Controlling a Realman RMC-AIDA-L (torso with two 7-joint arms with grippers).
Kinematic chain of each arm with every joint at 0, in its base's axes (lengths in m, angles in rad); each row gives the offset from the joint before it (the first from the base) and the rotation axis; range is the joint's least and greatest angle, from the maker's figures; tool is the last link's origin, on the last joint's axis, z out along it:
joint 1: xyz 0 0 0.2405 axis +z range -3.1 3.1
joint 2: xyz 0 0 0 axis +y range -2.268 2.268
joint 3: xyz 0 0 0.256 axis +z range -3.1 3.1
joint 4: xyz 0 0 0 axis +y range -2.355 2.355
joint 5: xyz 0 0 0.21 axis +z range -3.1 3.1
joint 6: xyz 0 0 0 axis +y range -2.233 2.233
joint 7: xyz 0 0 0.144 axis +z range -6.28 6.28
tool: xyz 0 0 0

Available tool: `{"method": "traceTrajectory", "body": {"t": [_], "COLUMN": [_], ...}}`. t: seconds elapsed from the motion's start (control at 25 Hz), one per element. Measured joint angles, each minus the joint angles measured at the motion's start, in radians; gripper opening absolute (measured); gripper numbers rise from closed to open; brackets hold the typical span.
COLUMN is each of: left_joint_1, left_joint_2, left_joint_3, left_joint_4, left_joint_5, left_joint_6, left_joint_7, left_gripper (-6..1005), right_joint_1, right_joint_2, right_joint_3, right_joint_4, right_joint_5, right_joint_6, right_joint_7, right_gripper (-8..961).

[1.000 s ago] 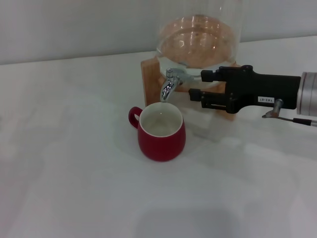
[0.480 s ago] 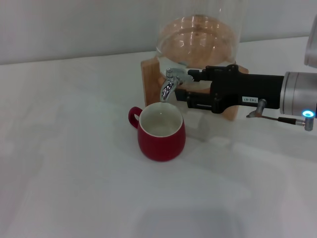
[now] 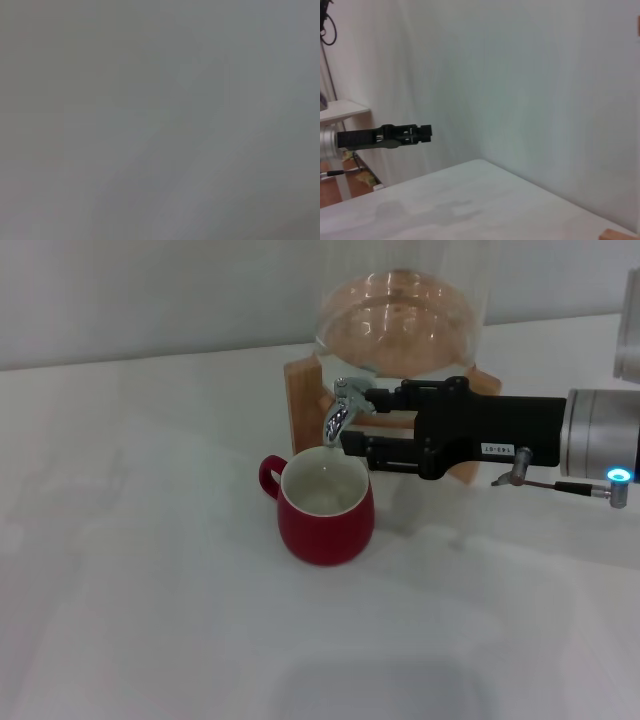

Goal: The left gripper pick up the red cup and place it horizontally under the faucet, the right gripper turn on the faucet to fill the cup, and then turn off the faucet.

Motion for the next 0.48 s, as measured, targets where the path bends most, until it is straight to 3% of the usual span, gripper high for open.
{"method": "traceTrajectory", "body": {"t": [0.48], "left_joint_1": [-0.005], "left_joint_2": [-0.001], "left_joint_3": [0.000], "left_joint_4": [0.000], "left_joint_5": [0.000], "left_joint_6": [0.001], "left_joint_7": [0.000], "left_gripper": [705], "right_joint_1": [0.008], "right_joint_2": [0.000], "right_joint_3": [-0.010], "right_joint_4": [0.003], "right_joint_5": [-0.006], "right_joint_6": [0.023], "right_joint_7": [0.000], "right_gripper": [631]}}
